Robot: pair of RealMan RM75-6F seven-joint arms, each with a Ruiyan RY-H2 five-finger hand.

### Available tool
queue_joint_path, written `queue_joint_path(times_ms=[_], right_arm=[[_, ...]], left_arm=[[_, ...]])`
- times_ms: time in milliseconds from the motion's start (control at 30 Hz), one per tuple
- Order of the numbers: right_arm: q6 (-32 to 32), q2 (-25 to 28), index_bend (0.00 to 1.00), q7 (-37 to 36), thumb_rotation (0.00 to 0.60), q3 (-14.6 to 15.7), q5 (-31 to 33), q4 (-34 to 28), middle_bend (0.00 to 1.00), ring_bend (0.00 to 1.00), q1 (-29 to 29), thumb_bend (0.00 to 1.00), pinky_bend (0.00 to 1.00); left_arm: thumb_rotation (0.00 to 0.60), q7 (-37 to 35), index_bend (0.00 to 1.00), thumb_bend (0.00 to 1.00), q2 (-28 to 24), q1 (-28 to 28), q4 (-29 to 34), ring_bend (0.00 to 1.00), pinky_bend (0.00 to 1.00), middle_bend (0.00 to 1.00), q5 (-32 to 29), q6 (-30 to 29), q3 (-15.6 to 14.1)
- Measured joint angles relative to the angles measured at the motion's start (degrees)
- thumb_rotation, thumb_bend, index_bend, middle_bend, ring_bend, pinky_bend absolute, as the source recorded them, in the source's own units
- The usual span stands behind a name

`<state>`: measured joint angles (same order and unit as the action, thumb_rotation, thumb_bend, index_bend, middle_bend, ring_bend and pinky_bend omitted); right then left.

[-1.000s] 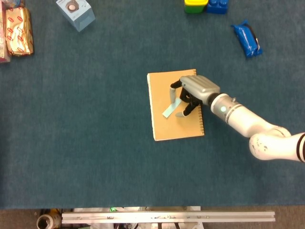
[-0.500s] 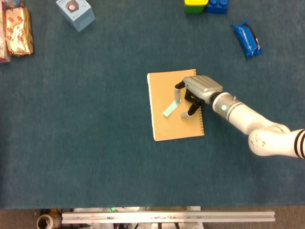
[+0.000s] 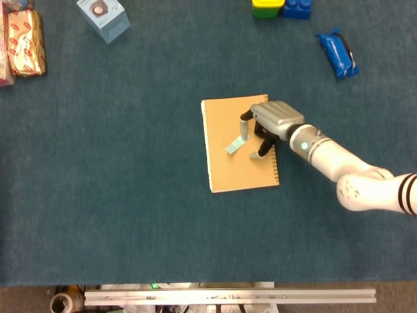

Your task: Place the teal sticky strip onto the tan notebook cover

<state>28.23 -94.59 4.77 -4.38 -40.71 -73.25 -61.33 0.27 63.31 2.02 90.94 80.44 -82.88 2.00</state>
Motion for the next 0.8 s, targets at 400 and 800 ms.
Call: queue_joint_path(times_ms=[400, 800], right_arm=[[1.8, 1.6, 0.53, 0.5, 0.600, -0.1, 0.2, -2.9, 1.00, 1.00, 0.3, 0.09, 1.00], [1.5, 1.5, 0.52, 1.6, 0.600, 1.4, 1.6, -2.2, 1.00, 1.00, 0.1, 0.09, 1.00]], left_arm=[[0.600, -0.1, 0.02, 0.24, 0.0, 0.0, 0.0, 0.14, 0.09, 0.12, 0.3, -0.3, 0.1], [0.600, -0.3, 0.02, 0.24, -0.2, -0.4, 0.2, 0.14, 0.09, 0.12, 0.4, -0.9, 0.0]])
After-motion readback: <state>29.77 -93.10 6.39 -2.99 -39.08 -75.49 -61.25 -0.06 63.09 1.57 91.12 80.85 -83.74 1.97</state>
